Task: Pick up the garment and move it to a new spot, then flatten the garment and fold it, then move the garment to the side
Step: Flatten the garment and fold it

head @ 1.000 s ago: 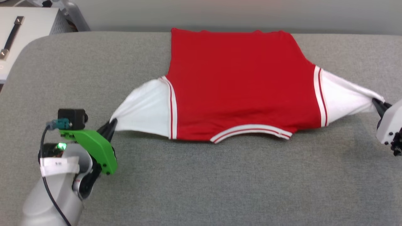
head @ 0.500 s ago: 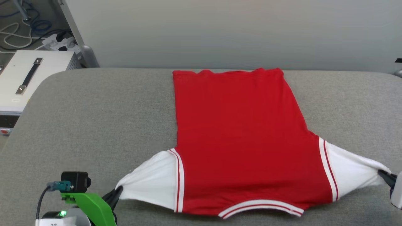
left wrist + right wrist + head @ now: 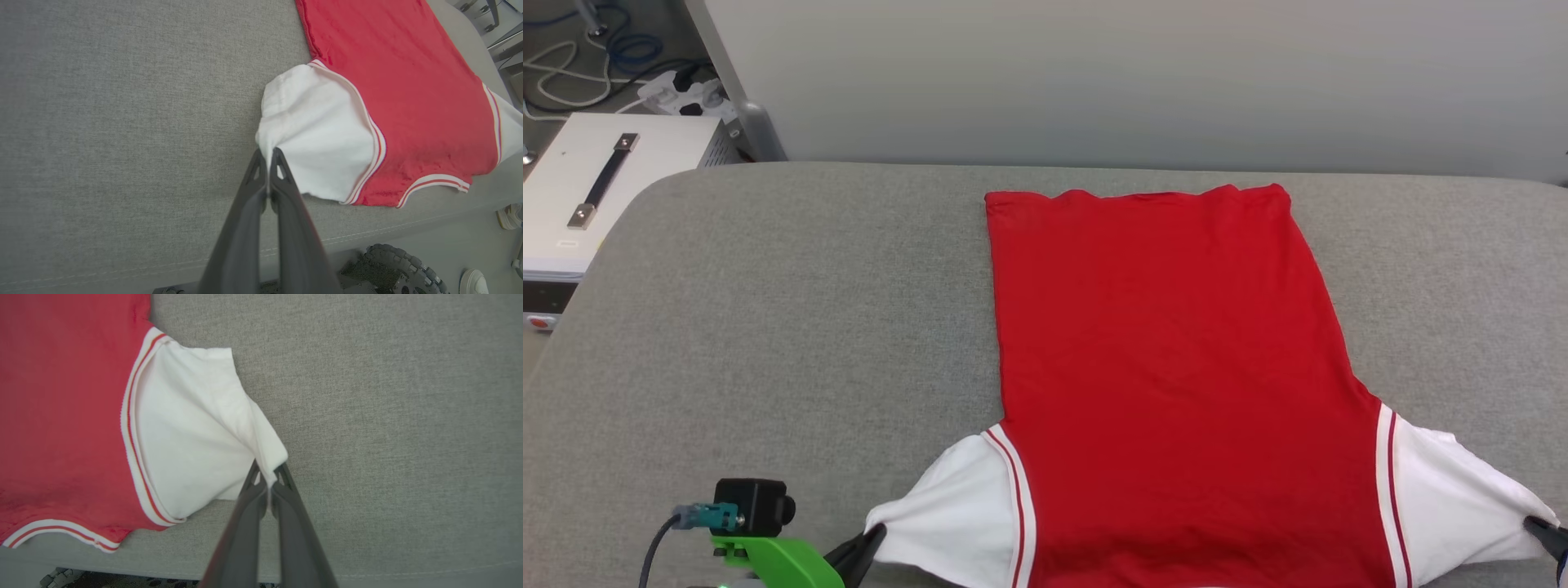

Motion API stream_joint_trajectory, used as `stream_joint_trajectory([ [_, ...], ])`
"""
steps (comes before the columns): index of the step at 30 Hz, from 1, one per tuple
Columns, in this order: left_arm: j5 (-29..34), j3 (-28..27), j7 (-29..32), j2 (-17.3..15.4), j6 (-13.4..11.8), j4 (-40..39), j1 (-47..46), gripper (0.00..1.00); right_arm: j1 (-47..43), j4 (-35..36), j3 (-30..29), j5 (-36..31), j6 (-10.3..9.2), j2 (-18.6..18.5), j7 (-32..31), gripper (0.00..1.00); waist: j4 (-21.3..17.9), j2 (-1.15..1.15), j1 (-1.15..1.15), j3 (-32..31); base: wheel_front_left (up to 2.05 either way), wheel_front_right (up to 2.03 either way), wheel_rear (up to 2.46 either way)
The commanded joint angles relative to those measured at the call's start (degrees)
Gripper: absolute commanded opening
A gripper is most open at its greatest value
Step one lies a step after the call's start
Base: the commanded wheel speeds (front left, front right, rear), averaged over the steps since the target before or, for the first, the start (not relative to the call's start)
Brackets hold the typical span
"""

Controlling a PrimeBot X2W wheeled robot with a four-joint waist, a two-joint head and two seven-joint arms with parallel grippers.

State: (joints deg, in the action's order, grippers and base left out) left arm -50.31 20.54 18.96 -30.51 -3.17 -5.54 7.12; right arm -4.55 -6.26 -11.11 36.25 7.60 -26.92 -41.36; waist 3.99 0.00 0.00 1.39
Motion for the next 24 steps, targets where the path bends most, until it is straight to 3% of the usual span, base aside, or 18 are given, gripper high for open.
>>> stream_joint_trajectory([
  [1,-0.71,0.24,0.49,-0.08,0.35,-1.02,-0.13,0.0,-0.1,0.89,-0.58,-0.61,-0.11,0.77,-1.72,1.0,0.43,0.0,0.0,1.34,0.0,0.0,0.0],
  [3,-0.05,0.74,1.59,-0.72,-0.25,-2.68,-0.26,0.0,0.72,3.23,-1.08,-0.92,-0.11,1.51,-3.67,1.0,0.88,0.0,0.0,2.86,0.0,0.0,0.0],
  [8,2.37,1.88,6.09,-2.55,-4.48,-7.65,-0.52,0.0,7.14,10.19,-2.9,-1.51,-0.11,3.89,-8.07,1.0,2.49,0.0,0.0,8.68,0.0,0.0,0.0],
  [14,3.67,3.52,9.16,-3.11,-5.62,-14.09,-2.16,0.0,19.47,14.95,-2.07,-2.48,-0.11,4.42,-18.73,1.0,5.68,0.0,0.0,16.74,0.0,0.0,0.0],
  [24,7.32,6.82,11.12,-1.58,-6.27,-18.86,-6.92,0.0,44.68,5.59,1.93,-8.94,-0.11,2.11,-29.84,1.0,11.56,0.0,0.0,27.33,0.0,0.0,0.0],
])
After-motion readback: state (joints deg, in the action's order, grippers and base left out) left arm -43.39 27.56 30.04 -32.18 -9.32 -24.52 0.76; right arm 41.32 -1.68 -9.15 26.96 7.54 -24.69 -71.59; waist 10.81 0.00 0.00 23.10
